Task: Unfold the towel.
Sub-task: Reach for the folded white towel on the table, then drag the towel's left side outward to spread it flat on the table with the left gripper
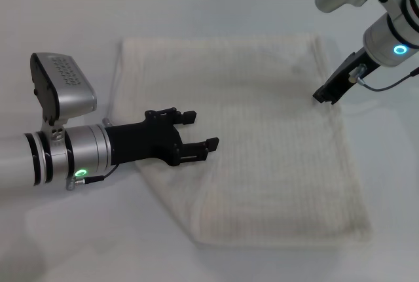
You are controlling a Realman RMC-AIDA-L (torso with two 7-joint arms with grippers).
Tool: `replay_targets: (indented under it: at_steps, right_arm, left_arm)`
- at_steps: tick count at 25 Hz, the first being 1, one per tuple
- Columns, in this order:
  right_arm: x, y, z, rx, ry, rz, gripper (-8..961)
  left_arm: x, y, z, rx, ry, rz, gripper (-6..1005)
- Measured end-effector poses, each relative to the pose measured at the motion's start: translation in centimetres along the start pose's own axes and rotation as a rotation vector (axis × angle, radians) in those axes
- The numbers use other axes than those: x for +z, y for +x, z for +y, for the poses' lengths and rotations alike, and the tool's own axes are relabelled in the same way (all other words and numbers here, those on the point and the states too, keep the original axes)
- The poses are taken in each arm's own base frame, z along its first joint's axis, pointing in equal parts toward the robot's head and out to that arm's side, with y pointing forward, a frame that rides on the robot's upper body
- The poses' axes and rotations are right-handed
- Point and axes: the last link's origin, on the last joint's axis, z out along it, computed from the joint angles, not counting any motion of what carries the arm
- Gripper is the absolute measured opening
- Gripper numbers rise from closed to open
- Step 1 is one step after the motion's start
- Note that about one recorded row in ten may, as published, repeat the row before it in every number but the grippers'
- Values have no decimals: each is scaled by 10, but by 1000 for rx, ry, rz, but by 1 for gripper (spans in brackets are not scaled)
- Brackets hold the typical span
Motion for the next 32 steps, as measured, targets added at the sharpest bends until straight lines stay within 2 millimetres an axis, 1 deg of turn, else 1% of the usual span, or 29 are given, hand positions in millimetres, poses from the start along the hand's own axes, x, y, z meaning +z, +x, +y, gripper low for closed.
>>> replay_targets:
  at_steps: [11, 15, 19, 22, 29, 32]
  right_arm:
    - [5, 0, 0, 2, 15, -8, -3]
    - [5, 0, 0, 0, 19, -7, -3]
    - [6, 0, -1, 0, 22, -9, -3]
    - [6, 0, -1, 0, 22, -10, -3]
    - [5, -1, -2, -1, 28, -15, -3]
    - [5, -1, -2, -1, 30, -16, -3]
  left_arm:
    - [2, 3, 0, 4, -9, 5, 724]
    - [2, 4, 6, 17, -45, 7, 722]
    - [2, 4, 16, 62, -115, 16, 721]
    - [1, 4, 18, 69, -123, 16, 719]
    - [4, 2, 18, 87, -131, -20, 717]
    - [9, 9, 15, 114, -138, -41, 715]
